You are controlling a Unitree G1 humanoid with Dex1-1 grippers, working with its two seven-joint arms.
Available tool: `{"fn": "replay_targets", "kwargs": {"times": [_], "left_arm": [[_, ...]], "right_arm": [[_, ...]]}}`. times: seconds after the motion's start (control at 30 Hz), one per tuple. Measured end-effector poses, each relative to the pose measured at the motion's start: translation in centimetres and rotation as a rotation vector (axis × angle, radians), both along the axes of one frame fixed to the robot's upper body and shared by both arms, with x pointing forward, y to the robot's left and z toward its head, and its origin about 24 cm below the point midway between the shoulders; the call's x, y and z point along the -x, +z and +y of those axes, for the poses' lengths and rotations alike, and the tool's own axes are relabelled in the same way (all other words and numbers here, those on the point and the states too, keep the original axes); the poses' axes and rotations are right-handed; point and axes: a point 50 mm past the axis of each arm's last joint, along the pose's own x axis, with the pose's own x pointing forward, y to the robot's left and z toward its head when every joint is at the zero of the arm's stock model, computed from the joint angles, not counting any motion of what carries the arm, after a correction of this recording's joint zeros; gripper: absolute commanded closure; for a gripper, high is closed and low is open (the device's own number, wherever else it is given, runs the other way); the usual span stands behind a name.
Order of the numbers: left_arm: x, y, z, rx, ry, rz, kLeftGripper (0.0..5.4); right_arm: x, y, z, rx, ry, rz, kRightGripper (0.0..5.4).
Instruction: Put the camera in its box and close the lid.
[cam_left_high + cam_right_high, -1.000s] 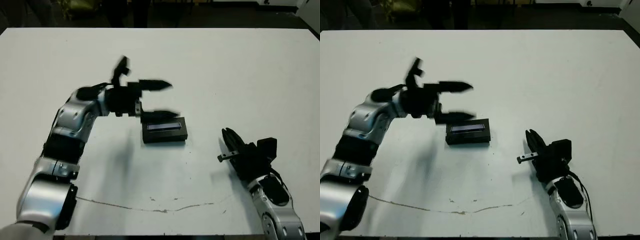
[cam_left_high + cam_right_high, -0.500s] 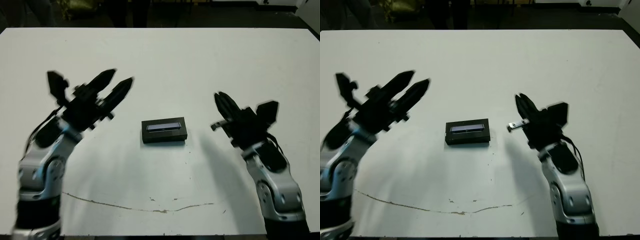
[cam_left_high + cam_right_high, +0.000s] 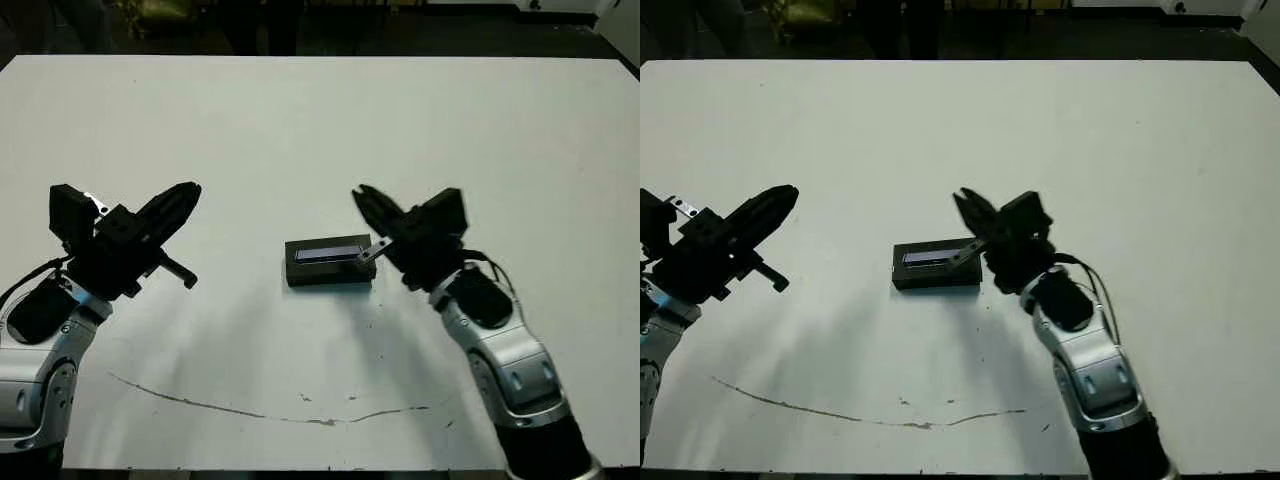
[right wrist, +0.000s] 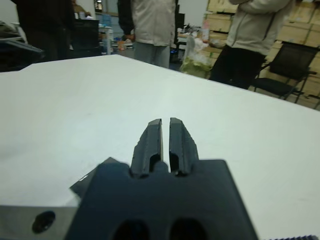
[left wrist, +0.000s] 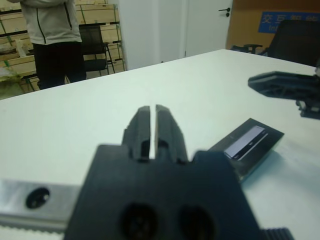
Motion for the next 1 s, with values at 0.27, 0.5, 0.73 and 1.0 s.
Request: {"fn": "replay_targets", "kwargs": {"times": [0.27, 0.5, 0.73, 1.0], "left_arm": [[0.0, -0.2, -0.6, -0.018, 0.008, -0.004, 5.38], [0.0, -0.1, -0.6, -0.016, 0.011, -0.005, 5.38], [0.0, -0.1, -0.7, -0.007, 0.007, 0.001, 5.38], [0.0, 0.0, -0.8, -0.005, 0.007, -0.001, 5.38]], "right_arm": [[-0.5, -2.9, 0.3, 0.127, -0.041, 0.085, 5.4], [-0.6, -5.4, -0.4, 0.141, -0.054, 0.164, 5.4], [-0.4, -6.6, -1.0, 0.141, -0.064, 0.167, 5.4], [1.1, -6.8, -1.9, 0.137, -0.076, 0.169, 5.4]]}}
